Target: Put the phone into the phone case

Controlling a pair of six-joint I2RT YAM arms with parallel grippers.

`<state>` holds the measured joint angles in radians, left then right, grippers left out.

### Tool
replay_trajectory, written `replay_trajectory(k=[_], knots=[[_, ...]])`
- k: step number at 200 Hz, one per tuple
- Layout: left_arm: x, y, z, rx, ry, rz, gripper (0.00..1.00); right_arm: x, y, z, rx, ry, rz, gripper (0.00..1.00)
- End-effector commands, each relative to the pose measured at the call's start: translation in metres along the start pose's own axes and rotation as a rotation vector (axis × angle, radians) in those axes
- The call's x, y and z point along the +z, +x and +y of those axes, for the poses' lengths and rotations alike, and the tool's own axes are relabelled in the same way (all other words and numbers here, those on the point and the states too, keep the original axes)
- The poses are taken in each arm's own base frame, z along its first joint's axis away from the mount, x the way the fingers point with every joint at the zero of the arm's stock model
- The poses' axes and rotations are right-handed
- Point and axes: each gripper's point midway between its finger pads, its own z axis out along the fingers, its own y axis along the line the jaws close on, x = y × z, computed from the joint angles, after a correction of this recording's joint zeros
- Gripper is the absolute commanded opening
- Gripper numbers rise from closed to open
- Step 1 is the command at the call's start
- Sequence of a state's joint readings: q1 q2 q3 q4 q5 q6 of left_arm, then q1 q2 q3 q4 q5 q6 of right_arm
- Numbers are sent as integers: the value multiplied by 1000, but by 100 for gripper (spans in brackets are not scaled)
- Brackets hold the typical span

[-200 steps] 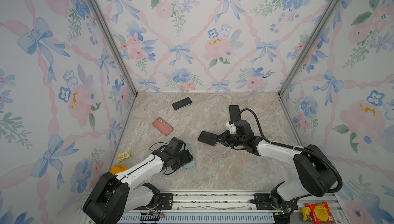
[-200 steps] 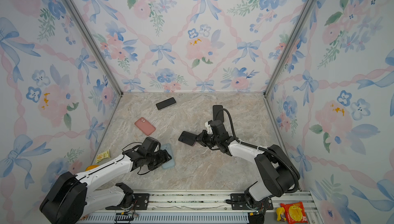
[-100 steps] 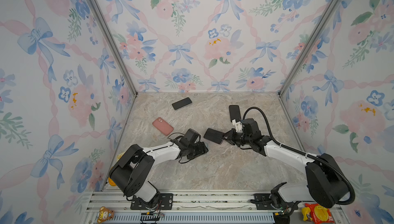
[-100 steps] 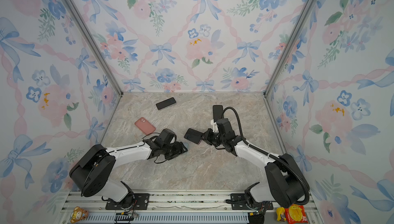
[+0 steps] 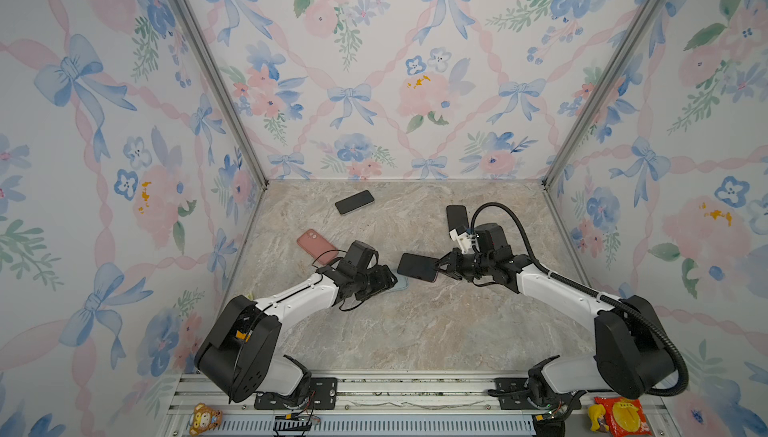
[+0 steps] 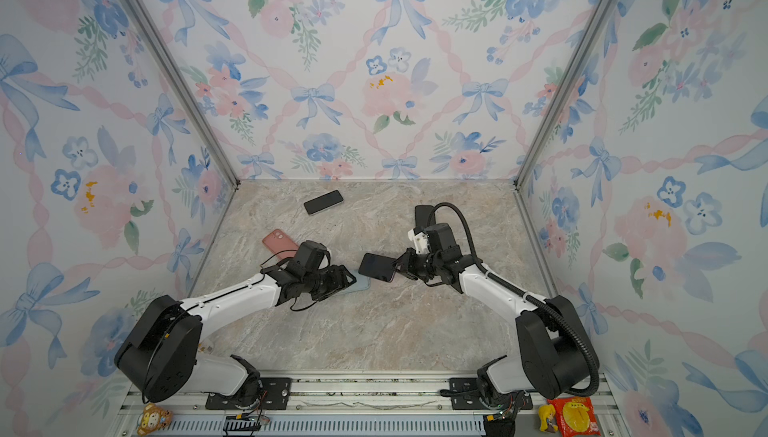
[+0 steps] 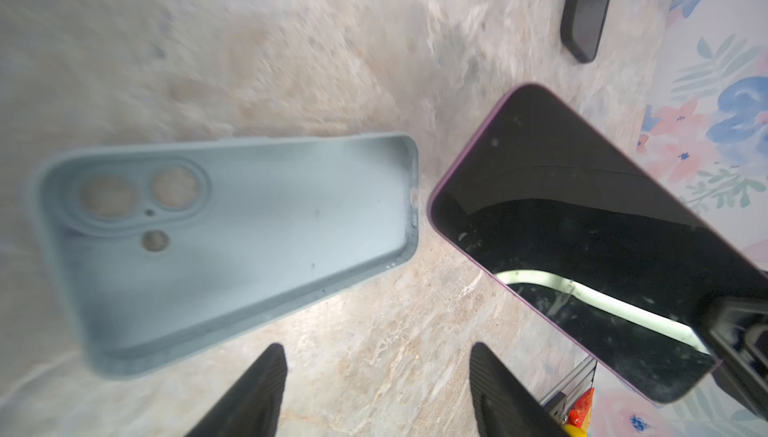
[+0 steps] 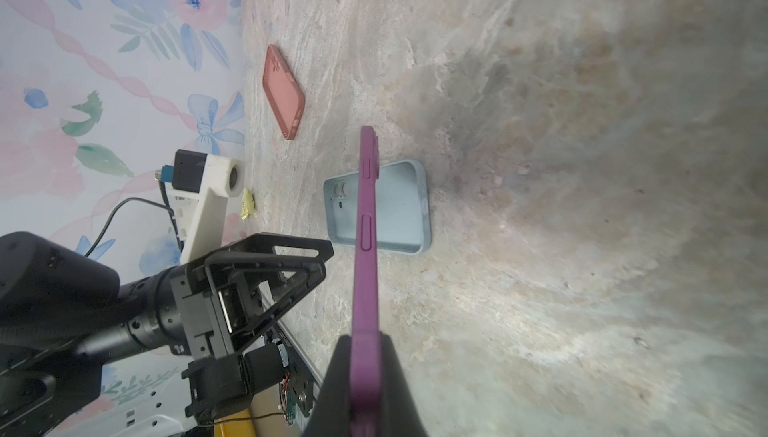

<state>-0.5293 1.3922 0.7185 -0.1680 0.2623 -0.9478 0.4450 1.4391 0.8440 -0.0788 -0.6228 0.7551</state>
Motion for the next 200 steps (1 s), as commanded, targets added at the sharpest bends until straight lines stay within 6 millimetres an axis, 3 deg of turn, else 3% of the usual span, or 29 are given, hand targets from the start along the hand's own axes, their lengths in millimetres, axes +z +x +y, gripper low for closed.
replay_trajectory(k=[1,34,59,78,125,132,200], knots=[[-11,-2,35,-30,-63,6,71,4,1,23,-101,-85,82,0],[-22,-26,54,-52,-78,-45,71,26,10,34,-143,-106,181,0],[-17,-31,74,-81,-98,-18,71,37,17,38,-129,-121,246,0],[-8,-34,80,-78,-110,3,71,48,20,31,-103,-111,287,0],[18,-37,79,-70,-75,61,68,54,23,30,-96,-125,345,0],[19,-49,68,-58,-51,45,68,54,24,27,-86,-123,356,0],[38,-43,49,-40,-8,81,67,58,29,7,-26,-113,404,0]])
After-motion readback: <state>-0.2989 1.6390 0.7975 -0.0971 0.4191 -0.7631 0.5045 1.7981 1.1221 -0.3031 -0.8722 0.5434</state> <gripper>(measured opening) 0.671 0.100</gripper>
